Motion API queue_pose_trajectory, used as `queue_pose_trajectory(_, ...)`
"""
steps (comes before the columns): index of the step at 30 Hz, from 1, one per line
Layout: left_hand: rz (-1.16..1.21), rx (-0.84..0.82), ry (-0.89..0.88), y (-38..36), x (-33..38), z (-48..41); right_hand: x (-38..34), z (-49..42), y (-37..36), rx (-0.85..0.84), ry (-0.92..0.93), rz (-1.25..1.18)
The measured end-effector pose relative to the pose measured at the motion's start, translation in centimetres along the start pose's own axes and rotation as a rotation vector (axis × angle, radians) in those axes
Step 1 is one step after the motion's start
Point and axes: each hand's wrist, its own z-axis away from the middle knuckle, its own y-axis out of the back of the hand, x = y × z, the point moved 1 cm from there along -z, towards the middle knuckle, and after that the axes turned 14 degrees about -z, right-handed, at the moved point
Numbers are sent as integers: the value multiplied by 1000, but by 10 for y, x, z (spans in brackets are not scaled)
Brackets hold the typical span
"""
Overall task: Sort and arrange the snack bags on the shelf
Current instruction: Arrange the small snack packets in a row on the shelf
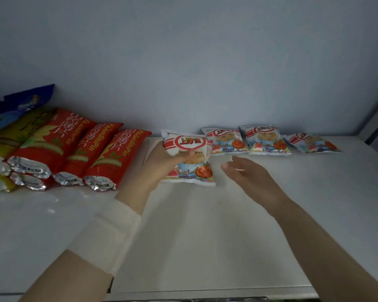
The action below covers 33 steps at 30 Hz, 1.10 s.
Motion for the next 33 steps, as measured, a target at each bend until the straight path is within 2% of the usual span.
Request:
queue_pose_trajectory(3, 130, 43, -161, -5, 18, 30, 0, 14, -10, -73, -20, -416)
queue_pose_trajectory(5, 163, 60, -202, -9, 26, 41, -4, 22, -17, -145, 24, -574)
queue_pose_trajectory(7, 189, 72, -206, -12, 28, 46, -7, 26, -20, -151, 77, -663)
queue_pose_trajectory(10, 253, 142, -101, -20, 22, 48, -8, 25, -15, -11, 103, -682)
queue_pose_trajectory(12, 220, 260, -76, -25, 21, 52, -6, 22, -12, 154, 160, -550)
queue_pose_trajectory(13, 210, 258, -92, -29, 23, 53, -5, 21, -11, 263, 253, -358)
queue_pose_trajectory(15, 278, 123, -139, -36, 33, 56, -2, 24, -13, 409, 523, 51)
queue_pose_trajectory(17, 422, 28, -114, -39, 49, 60, -3, 33, -22, 394, 726, 258)
queue_pose_trajectory(19, 453, 56, -58, -38, 61, 58, -3, 39, -29, 325, 799, 370)
queue_pose_trajectory(21, 451, 85, -28, -33, 65, 56, -2, 44, -28, 229, 768, 320)
queue_pose_trajectory(23, 474, 64, -31, -27, 65, 55, -5, 48, -18, 158, 627, 67)
queue_pose_trajectory(27, 663, -52, -45, -20, 58, 58, -9, 48, 5, 307, 318, -342)
queue_pose_trajectory(28, 685, -88, -60, -20, 56, 59, -8, 48, 8, 291, 240, -426)
queue_pose_trajectory(30, 706, -132, -81, -18, 54, 62, -8, 49, 8, 128, 116, -639)
queue_pose_trajectory(32, 707, -128, -91, -17, 52, 62, -9, 54, 4, -63, 44, -871)
queue_pose_trajectory(33, 701, -124, -94, -17, 50, 62, -10, 57, 1, -107, 28, -944)
